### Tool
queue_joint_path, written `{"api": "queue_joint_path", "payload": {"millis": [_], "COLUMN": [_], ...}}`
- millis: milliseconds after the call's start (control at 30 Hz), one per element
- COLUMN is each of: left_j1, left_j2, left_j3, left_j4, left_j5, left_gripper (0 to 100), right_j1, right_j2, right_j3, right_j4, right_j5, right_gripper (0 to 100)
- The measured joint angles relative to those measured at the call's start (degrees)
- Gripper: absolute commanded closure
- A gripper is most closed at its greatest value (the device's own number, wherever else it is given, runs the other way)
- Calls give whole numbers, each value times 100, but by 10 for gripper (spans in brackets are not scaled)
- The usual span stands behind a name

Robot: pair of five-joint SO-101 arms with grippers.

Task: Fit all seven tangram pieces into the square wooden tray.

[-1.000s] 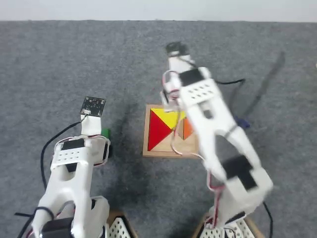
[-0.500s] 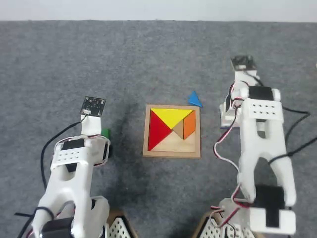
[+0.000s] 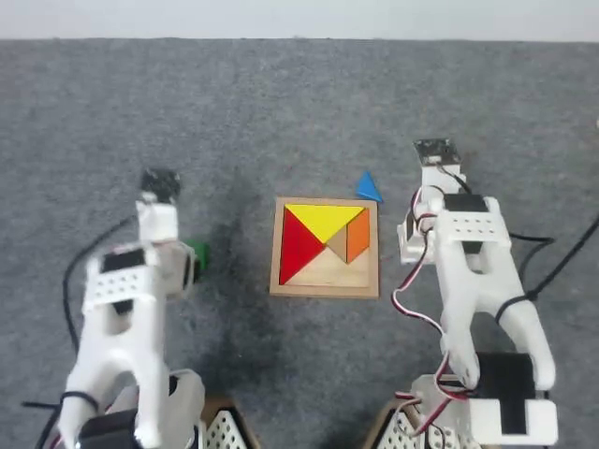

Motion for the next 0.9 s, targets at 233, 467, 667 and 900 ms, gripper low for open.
{"api": "queue_joint_path", "payload": {"millis": [233, 467, 667, 900], "left_j1": [-35, -35, -35, 141], "left_j2": [1143, 2681, 3499, 3569], "left_j3": [-2769, -3745, -3745, -3648], "left_j4": [1829, 2163, 2171, 2207], "left_j5": [53, 360, 360, 387], "left_gripper": [778, 776, 775, 775], "right_j1": [0, -62, 563, 844], "right_j2": [-53, -97, -607, -1310], "right_j3": [158, 352, 774, 1688], "right_j4": [-105, -123, -158, -598], "right_j5": [-9, -9, 422, 774], "right_gripper": [797, 797, 797, 795]}}
